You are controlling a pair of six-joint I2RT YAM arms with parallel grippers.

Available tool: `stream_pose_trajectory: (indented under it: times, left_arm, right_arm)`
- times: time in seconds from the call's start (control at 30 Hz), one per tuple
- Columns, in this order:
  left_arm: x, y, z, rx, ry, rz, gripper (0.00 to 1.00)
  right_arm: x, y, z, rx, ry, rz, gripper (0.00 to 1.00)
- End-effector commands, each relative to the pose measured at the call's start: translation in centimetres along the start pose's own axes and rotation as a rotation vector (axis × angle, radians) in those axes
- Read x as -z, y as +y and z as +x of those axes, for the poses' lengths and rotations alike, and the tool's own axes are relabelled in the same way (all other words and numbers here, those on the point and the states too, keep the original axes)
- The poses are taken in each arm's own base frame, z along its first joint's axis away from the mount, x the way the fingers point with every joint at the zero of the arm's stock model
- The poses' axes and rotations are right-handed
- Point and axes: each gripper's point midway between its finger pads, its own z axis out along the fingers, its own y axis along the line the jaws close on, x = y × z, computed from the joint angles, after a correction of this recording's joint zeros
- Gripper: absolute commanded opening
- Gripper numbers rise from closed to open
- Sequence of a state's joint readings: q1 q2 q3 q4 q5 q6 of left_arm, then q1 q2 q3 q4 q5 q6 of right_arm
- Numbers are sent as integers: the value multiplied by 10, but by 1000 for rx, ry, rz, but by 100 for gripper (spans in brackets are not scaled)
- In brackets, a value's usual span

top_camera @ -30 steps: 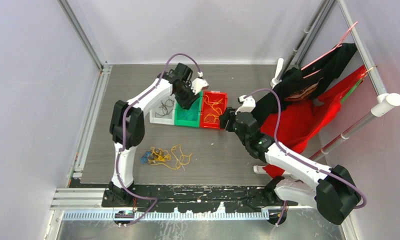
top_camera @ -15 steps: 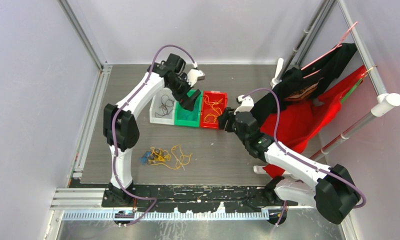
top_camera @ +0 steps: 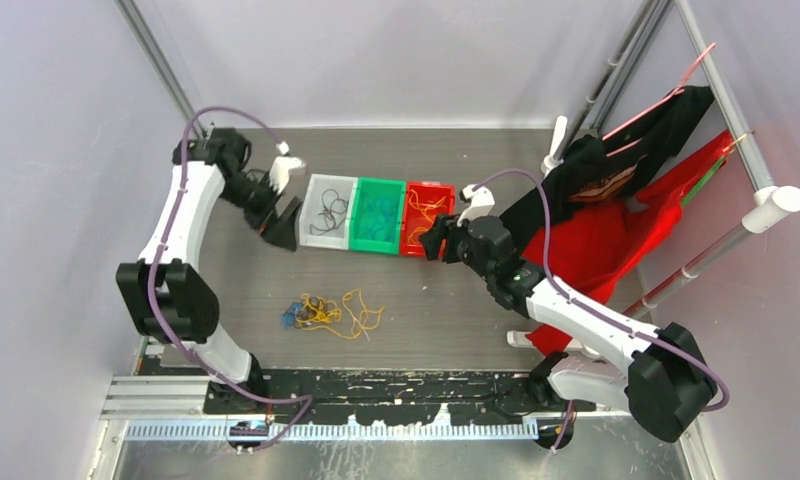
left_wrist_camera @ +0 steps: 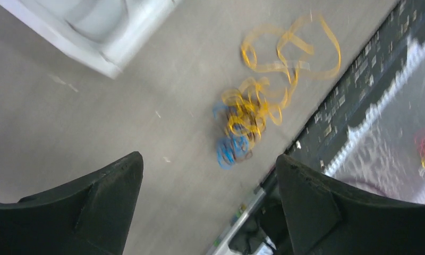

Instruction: Untangle the cables

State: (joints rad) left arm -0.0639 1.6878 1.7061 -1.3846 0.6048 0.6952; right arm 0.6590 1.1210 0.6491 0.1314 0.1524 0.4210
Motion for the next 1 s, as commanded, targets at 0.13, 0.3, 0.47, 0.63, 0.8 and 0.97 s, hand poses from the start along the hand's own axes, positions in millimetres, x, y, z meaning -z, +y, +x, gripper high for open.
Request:
stream_pose_trajectory:
  times: [0.13,0.3,0.47,0.63,0.8,0.97]
  left_arm:
    - [-27,-37,128,-155,182,69,86]
    - [-44,-26,143,-156,184,7,64]
    - [-57,-27,149,-160,154,12,52]
    - [-73,-33,149,-243,156,32,49]
    - [-86,-31,148,-280,191,38,44]
    - [-86,-25,154,-326,221,21,26]
  right_arm:
    - [-3,43,-21,-7,-8,-177,64]
    - [-3,59,-7,-11,29,-238,60]
    - [-5,79,7,-26,45,-296,58]
    - [-9,97,17,-45,63,-348,58]
    - [-4,107,20,-48,88,-392,58]
    - [4,112,34,-47,150,-410,58]
